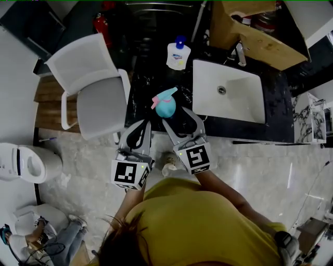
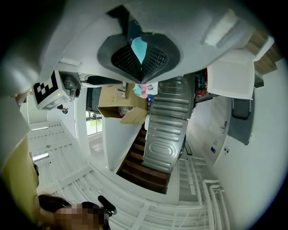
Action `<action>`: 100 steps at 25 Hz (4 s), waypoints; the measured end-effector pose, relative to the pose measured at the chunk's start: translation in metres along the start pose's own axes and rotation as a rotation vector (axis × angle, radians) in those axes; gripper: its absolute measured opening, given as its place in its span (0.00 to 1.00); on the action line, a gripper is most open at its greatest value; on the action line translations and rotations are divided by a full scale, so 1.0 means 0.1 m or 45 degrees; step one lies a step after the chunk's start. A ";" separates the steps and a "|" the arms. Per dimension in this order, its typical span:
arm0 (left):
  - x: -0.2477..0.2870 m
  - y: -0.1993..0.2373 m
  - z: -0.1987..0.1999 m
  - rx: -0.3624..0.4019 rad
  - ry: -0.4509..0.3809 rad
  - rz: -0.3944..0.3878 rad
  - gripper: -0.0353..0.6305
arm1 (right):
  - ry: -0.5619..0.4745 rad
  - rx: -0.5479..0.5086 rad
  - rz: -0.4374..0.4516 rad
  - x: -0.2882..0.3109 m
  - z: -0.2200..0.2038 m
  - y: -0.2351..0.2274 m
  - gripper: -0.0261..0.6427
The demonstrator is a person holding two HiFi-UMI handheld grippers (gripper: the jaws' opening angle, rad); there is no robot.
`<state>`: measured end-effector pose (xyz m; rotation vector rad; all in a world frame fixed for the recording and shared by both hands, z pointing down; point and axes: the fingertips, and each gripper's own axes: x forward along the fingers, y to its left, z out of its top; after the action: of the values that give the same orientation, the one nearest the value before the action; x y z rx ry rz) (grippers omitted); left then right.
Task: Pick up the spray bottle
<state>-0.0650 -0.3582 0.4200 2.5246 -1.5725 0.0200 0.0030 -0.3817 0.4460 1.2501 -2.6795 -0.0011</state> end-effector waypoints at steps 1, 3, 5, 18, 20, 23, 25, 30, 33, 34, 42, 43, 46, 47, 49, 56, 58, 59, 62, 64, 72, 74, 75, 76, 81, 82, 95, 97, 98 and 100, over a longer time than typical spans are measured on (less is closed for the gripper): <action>0.03 0.02 -0.02 -0.006 0.004 0.004 0.06 | 0.007 0.001 0.005 0.03 -0.03 -0.01 0.39; 0.08 0.05 -0.08 -0.019 0.016 0.006 0.06 | 0.022 0.010 0.011 0.08 -0.10 -0.03 0.42; 0.13 0.09 -0.13 -0.043 0.030 0.002 0.06 | 0.044 0.020 0.021 0.12 -0.16 -0.03 0.43; 0.34 0.41 -0.34 -0.063 0.192 -0.105 0.06 | 0.209 0.019 -0.022 0.38 -0.47 -0.10 0.54; 0.36 0.40 -0.43 -0.067 0.228 -0.133 0.06 | 0.240 0.023 -0.034 0.43 -0.56 -0.13 0.55; 0.41 0.37 -0.56 -0.092 0.279 -0.184 0.06 | 0.291 0.026 -0.029 0.50 -0.69 -0.13 0.57; 0.44 0.35 -0.62 -0.102 0.301 -0.216 0.06 | 0.321 0.035 -0.025 0.55 -0.77 -0.13 0.58; 0.48 0.35 -0.71 -0.106 0.353 -0.249 0.06 | 0.371 0.063 -0.016 0.69 -0.91 -0.13 0.61; 0.48 0.38 -0.73 -0.112 0.362 -0.248 0.06 | 0.380 0.059 -0.007 0.78 -0.94 -0.12 0.61; 0.48 0.39 -0.74 -0.113 0.366 -0.247 0.06 | 0.383 0.056 -0.004 0.80 -0.95 -0.12 0.61; 0.46 0.47 -0.75 -0.114 0.366 -0.228 0.06 | 0.366 0.052 -0.031 0.84 -0.93 -0.17 0.61; 0.46 0.47 -0.74 -0.113 0.362 -0.228 0.06 | 0.357 0.050 -0.038 0.83 -0.90 -0.18 0.61; 0.47 0.47 -0.70 -0.108 0.347 -0.232 0.06 | 0.323 0.039 -0.060 0.83 -0.77 -0.22 0.60; 0.48 0.47 -0.69 -0.106 0.342 -0.233 0.06 | 0.311 0.035 -0.067 0.83 -0.72 -0.24 0.60; 0.49 0.46 -0.64 -0.100 0.327 -0.235 0.06 | 0.287 0.028 -0.082 0.83 -0.61 -0.28 0.60; 0.53 0.42 -0.39 -0.069 0.246 -0.251 0.06 | 0.199 0.016 -0.162 0.72 -0.14 -0.42 0.60; 0.55 0.40 -0.29 -0.056 0.216 -0.256 0.06 | 0.171 0.012 -0.192 0.66 0.00 -0.47 0.60; 0.56 0.40 -0.24 -0.048 0.199 -0.257 0.06 | 0.156 0.009 -0.208 0.63 0.07 -0.49 0.60; 0.60 0.38 -0.06 -0.021 0.146 -0.259 0.06 | 0.119 0.005 -0.263 0.50 0.27 -0.59 0.60; 0.63 0.37 0.05 -0.005 0.117 -0.258 0.06 | 0.102 0.008 -0.308 0.39 0.38 -0.66 0.60; 0.68 0.30 0.49 0.048 0.005 -0.237 0.06 | 0.047 0.031 -0.463 -0.04 0.72 -0.90 0.60; 0.68 0.28 0.59 0.061 -0.014 -0.234 0.06 | 0.039 0.034 -0.493 -0.13 0.77 -0.93 0.60; 0.68 0.26 0.63 0.069 -0.024 -0.233 0.06 | 0.033 0.035 -0.506 -0.17 0.79 -0.94 0.60; 0.68 0.25 0.67 0.079 -0.033 -0.231 0.06 | 0.027 0.036 -0.518 -0.21 0.82 -0.96 0.60; 0.66 0.17 0.77 0.108 -0.054 -0.230 0.06 | 0.008 0.029 -0.557 -0.33 0.87 -1.00 0.60; 0.66 0.16 0.77 0.112 -0.055 -0.230 0.06 | 0.007 0.025 -0.563 -0.34 0.87 -1.00 0.60; 0.62 0.08 0.74 0.120 -0.046 -0.233 0.06 | 0.010 0.076 -0.544 -0.36 0.76 -0.99 0.60; 0.63 0.06 0.74 0.120 -0.045 -0.235 0.06 | 0.012 0.079 -0.540 -0.37 0.75 -0.99 0.60; 0.63 0.05 0.74 0.120 -0.045 -0.236 0.06 | 0.012 0.080 -0.538 -0.37 0.75 -0.99 0.60; 0.63 0.03 0.75 0.121 -0.042 -0.237 0.06 | 0.009 0.083 -0.536 -0.38 0.75 -1.00 0.60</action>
<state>-0.0457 -0.4270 0.3525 2.7479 -1.3720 0.0301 0.0900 -0.4236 0.3580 1.8035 -2.3743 0.0334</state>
